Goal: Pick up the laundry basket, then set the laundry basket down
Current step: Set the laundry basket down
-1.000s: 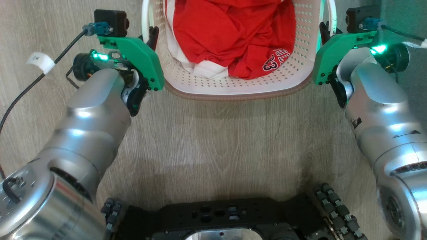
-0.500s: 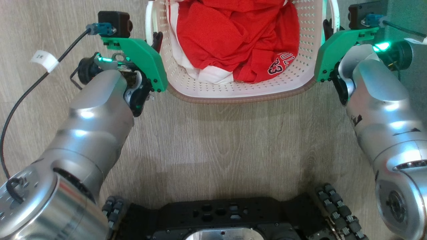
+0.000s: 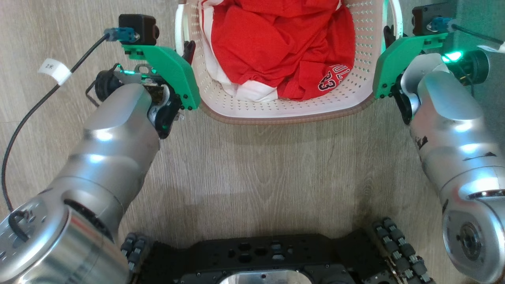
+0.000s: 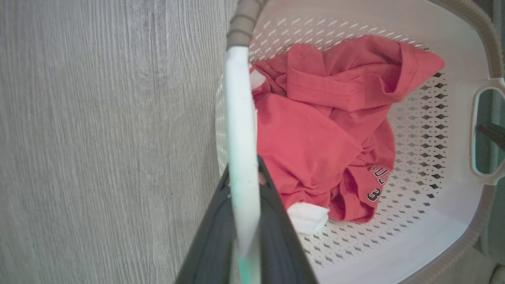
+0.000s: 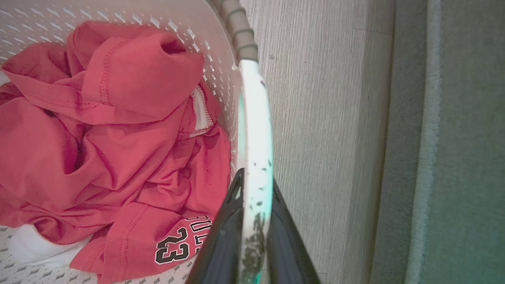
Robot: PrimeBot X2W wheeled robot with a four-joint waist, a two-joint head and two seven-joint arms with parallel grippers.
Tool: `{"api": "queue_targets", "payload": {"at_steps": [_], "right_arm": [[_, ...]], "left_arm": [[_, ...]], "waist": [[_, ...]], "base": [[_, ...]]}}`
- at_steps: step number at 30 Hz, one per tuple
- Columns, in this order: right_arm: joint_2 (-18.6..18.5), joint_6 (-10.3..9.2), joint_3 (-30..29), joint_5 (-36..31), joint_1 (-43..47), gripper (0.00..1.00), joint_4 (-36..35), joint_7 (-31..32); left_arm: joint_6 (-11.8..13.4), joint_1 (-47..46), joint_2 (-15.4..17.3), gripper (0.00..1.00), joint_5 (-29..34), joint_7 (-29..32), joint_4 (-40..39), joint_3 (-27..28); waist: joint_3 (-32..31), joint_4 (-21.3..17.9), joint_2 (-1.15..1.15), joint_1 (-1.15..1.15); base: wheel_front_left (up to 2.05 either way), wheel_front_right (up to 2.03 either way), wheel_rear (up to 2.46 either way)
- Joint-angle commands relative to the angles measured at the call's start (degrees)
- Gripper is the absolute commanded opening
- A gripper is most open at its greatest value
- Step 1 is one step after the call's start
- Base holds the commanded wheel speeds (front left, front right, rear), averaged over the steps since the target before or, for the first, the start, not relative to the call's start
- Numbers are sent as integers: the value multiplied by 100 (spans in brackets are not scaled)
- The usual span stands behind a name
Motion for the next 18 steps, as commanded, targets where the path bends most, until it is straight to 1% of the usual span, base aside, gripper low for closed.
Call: {"api": "queue_targets", "payload": {"at_steps": [1,7,8,9,10,12,18], "right_arm": [[-114,-60,-62,-65,278,0,-24,14],[-90,-60,-170,-226,251,0,-33,-84],[-84,-60,-179,-224,245,24,-33,-110],[-78,-60,-170,-207,243,97,-32,-108],[-74,-60,-141,-197,236,100,-32,-141],[-68,-60,-72,-113,226,100,-30,-179],[-65,-60,514,443,232,100,-27,-229]], "left_arm": [[63,77,376,0,-82,-11,128,92],[63,54,380,0,-91,-36,133,36],[63,41,377,42,-98,-98,124,41],[63,47,369,100,-92,-85,92,15],[63,57,367,100,-99,-48,51,-7],[63,56,373,100,-113,-55,15,-29],[63,67,360,100,-187,-17,-86,-88]], "waist": [[-1,3,0,0],[-7,20,0,0],[-11,21,0,0],[-16,22,0,0],[-20,25,0,0],[-30,40,0,0],[-68,82,0,0]], "base": [[0,0,0],[0,0,0],[0,0,0],[0,0,0],[0,0,0],[0,0,0],[0,0,0]]}}
